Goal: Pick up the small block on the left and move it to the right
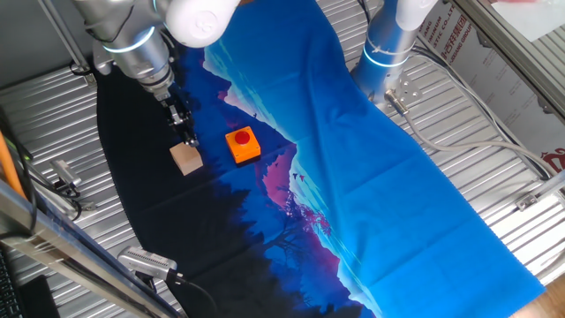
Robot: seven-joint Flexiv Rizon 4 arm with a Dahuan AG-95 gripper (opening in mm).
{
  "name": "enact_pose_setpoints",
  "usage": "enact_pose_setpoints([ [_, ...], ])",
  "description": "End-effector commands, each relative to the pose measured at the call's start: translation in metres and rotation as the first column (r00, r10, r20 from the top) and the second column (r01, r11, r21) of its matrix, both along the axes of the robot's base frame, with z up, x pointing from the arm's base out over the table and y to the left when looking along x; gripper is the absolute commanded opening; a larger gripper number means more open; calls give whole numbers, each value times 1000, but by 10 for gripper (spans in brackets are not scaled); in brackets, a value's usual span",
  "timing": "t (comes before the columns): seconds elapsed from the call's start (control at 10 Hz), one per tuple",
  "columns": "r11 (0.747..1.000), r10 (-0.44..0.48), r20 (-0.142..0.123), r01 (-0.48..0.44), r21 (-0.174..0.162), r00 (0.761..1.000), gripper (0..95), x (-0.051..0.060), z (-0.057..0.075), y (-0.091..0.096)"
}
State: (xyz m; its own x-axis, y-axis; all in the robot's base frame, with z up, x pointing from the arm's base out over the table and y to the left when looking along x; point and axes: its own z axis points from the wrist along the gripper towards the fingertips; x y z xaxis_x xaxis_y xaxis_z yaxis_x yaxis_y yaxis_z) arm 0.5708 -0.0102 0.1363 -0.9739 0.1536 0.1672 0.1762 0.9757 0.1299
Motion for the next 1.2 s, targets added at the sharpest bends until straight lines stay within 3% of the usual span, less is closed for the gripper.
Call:
enact_pose_setpoints([
  [0.1, 1000, -1, -12, 1, 5, 1000, 0, -1, 0, 0],
  [0.4, 1000, 21, -28, -21, -6, 999, 0, -2, -4, -1],
  [0.5, 999, 47, -45, -48, -4, 998, 0, -4, -11, -5],
  [0.6, 997, 72, -43, -73, -16, 996, 0, -6, -14, -7],
  [0.7, 994, 95, -41, -97, -48, 995, 0, -7, -14, -8],
  [0.8, 968, 201, -51, -207, -145, 978, 0, -7, -14, -8],
  [0.9, 948, 261, -59, -267, -176, 964, 0, -7, -14, -8],
  [1.0, 950, 261, -60, -267, -163, 964, 0, -7, -14, -8],
  [1.2, 934, 315, -97, -327, -142, 944, 0, -10, -11, -11],
])
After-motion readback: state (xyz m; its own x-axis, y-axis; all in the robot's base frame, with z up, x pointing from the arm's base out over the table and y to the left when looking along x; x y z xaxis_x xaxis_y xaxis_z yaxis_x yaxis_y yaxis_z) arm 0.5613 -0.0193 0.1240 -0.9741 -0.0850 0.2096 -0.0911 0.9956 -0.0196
